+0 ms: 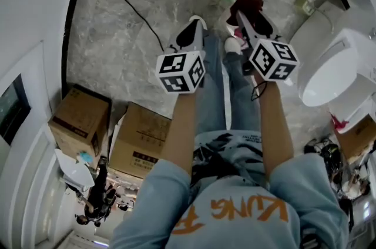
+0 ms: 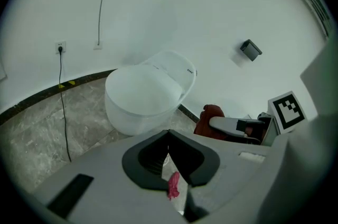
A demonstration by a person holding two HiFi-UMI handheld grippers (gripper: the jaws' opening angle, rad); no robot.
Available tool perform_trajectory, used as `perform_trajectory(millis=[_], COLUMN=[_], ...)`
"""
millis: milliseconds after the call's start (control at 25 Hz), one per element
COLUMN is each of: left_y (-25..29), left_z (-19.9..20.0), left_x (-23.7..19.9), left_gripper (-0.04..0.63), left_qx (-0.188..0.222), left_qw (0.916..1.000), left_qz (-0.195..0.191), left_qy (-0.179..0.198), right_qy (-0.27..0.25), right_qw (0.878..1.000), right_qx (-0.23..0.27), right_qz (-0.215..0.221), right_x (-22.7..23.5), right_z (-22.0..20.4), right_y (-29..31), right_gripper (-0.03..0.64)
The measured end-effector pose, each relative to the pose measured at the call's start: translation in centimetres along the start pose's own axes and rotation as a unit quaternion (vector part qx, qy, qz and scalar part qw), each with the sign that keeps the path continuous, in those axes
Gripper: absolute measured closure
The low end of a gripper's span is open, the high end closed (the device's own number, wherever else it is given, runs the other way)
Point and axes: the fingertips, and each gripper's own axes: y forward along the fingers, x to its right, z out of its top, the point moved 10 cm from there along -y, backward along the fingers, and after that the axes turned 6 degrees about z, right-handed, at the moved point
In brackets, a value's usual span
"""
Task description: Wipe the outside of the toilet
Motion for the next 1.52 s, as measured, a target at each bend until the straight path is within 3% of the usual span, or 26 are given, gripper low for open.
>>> perform_trajectory(millis=[480, 640, 840, 1240, 1520], left_y=[9.3, 10.9, 12.1, 13.2, 12.3], left_z=[0.7, 0.8, 0.5, 1.2, 1.0], left_x=[-1.3, -1.5, -2.0, -4.6, -7.2], left_gripper=[0.594, 0.594, 0.594, 0.594, 0.594], left_qx=[-0.047, -0.061, -0.082, -0.080, -0.072], left_qw=[0.9963, 0.9939, 0.9893, 0.9912, 0.9947], left_qz=[-0.052, -0.059, -0.051, -0.053, -0.040], left_qy=[0.049, 0.070, 0.109, 0.091, 0.062], right_qy=[0.027, 0.063, 0.070, 0.104, 0.183], right_qw=[0.998, 0.995, 0.992, 0.981, 0.968], right_qx=[0.022, 0.039, 0.051, 0.070, 0.106], right_qz=[-0.052, -0.067, -0.093, -0.150, -0.136], right_x=[7.4, 9.6, 11.1, 15.5, 16.9], right_z=[0.3, 1.3, 2.8, 5.2, 5.3], right_y=[7.9, 10.1, 12.7, 17.4, 20.0], right_gripper=[0.423, 0.423, 0.423, 0.425, 0.426])
